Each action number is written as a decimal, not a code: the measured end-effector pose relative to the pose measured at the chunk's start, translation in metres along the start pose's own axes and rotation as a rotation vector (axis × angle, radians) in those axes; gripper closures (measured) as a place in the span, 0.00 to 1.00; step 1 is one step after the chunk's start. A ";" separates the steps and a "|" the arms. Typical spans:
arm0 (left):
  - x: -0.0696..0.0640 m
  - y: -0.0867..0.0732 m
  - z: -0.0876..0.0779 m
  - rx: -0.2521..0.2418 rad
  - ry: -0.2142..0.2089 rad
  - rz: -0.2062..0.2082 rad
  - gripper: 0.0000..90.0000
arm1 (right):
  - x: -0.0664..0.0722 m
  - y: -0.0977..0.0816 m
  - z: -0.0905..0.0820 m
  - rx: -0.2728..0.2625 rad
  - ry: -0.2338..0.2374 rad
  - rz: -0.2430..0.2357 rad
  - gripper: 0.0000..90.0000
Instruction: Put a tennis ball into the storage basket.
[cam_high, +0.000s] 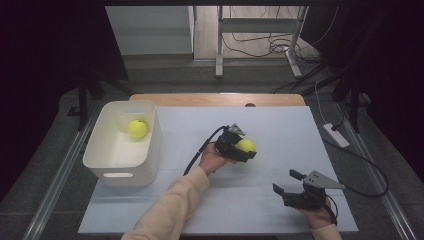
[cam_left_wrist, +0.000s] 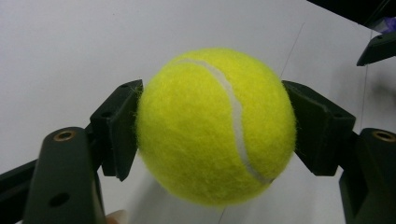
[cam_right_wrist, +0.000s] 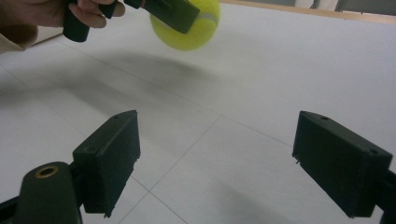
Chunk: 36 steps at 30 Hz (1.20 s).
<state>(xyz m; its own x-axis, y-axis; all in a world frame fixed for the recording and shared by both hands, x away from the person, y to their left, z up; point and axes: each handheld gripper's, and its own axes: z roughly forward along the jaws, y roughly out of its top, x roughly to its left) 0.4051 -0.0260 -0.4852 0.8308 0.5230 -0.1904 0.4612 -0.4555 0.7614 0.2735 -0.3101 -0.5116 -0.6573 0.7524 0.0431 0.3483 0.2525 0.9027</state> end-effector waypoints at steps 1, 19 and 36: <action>0.000 -0.001 -0.002 -0.006 0.000 -0.005 0.30 | 0.000 0.000 0.000 0.001 -0.001 -0.002 0.17; -0.001 -0.010 -0.033 -0.051 0.018 -0.003 0.30 | 0.001 0.001 0.001 0.004 -0.003 -0.007 0.17; 0.000 -0.019 -0.056 -0.093 0.038 -0.009 0.30 | 0.001 0.001 0.001 0.000 -0.003 -0.007 0.17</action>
<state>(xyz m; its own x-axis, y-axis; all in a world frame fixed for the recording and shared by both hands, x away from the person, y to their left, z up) 0.3787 0.0227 -0.4652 0.8136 0.5544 -0.1751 0.4362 -0.3831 0.8142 0.2736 -0.3083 -0.5106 -0.6578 0.7523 0.0361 0.3439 0.2574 0.9030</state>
